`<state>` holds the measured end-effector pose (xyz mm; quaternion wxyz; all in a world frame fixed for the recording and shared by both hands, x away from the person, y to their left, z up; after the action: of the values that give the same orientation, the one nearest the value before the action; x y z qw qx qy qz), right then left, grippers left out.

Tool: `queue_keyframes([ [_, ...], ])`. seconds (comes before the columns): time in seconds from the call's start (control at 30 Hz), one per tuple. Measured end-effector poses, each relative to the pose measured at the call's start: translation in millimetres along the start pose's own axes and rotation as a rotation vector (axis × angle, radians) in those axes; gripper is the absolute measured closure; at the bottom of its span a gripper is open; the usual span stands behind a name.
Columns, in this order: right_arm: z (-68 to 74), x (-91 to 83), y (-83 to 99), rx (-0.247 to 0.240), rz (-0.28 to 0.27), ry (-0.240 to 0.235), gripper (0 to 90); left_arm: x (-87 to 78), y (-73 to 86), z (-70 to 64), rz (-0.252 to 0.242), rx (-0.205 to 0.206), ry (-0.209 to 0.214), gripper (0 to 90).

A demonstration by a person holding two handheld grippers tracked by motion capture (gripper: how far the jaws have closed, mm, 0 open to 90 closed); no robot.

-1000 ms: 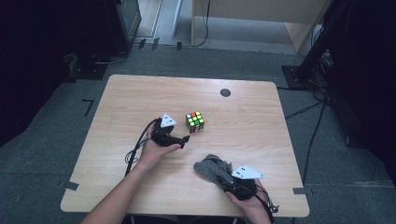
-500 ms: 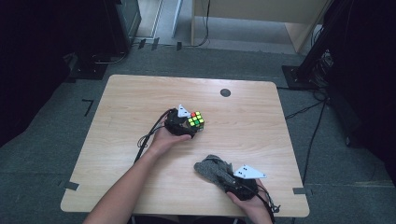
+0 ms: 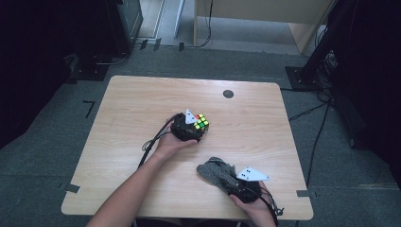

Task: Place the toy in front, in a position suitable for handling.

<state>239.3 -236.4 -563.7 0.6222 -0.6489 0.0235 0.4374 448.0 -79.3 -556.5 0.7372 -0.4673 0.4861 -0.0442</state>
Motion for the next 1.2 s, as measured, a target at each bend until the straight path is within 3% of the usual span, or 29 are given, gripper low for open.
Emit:
queue_keyframes([
  [0.07,0.1,0.0,0.0,0.001,-0.001,-0.001,58.3,3.7,-0.5,0.2,0.000,-0.001,-0.005,21.6],
  [0.2,0.1,0.0,0.1,0.001,-0.001,-0.001,58.4,9.5,-1.7,-0.5,0.002,0.057,-0.060,24.7],
  [0.4,0.6,0.0,0.2,-0.002,0.001,0.006,58.4,11.8,-2.8,-1.8,-0.001,0.064,-0.036,27.3],
  [0.5,0.7,-0.1,0.3,0.002,0.001,0.004,58.4,10.1,-2.9,-2.6,-0.011,0.072,-0.016,32.6],
  [0.63,0.3,0.0,0.2,0.005,-0.001,0.003,58.4,6.9,-0.7,-1.9,-0.025,0.072,-0.030,33.4],
  [0.87,0.6,0.1,0.2,0.006,0.000,0.004,58.4,-21.1,-2.5,-5.0,-0.090,0.060,0.062,33.6],
  [1.07,1.9,0.5,0.0,-0.021,-0.002,0.035,62.7,-54.9,5.7,-12.9,-0.100,0.076,0.055,33.7],
  [1.2,1.7,-0.2,-0.5,-0.002,-0.012,0.036,65.9,-79.1,16.8,-18.8,-0.101,0.032,0.047,33.7],
])
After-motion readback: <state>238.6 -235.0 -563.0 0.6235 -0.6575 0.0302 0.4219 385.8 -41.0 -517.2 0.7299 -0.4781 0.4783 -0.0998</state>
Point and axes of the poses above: each handheld gripper's, and its own axes: x roughly forward along the jaws, y roughly out of its underside, z roughly to its left, the point moved 7 cm from there along x, roughly forward along the jaws, and after that the axes turned 1 degree about y, right-handed, at the moved point
